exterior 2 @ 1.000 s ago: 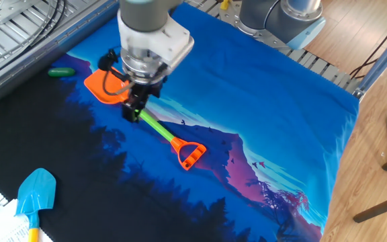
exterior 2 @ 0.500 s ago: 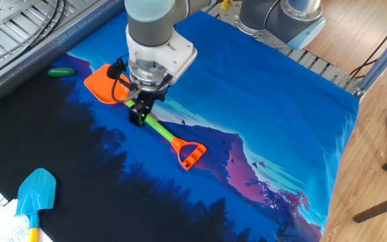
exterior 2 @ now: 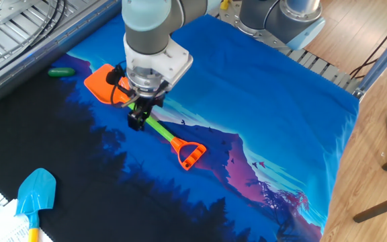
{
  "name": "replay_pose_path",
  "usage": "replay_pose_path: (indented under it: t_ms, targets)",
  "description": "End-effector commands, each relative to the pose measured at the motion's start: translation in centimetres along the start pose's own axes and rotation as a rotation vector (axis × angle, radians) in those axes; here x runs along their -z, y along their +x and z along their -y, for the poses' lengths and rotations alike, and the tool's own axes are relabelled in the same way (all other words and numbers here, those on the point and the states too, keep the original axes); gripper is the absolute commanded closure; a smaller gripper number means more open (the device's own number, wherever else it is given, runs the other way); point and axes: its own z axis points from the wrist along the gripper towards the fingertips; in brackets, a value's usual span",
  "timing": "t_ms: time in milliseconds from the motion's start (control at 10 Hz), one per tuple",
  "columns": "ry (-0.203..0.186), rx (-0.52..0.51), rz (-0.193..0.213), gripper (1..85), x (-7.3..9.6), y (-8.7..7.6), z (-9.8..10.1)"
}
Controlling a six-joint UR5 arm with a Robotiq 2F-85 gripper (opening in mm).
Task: Use a shovel to scoop up an object
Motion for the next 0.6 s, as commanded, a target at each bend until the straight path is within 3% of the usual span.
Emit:
replay_pose_path:
  t_ms: [0,300,500]
  targets:
    - [-0.016,-0.02,0.022,6.7,-0.8,-0.5,-0.4]
    - [-0.008,-0.039,0.049,11.7,-1.7,-1.6,-1.0]
    - [-0.001,-0.067,0.064,22.7,-2.0,-2.9,-1.3]
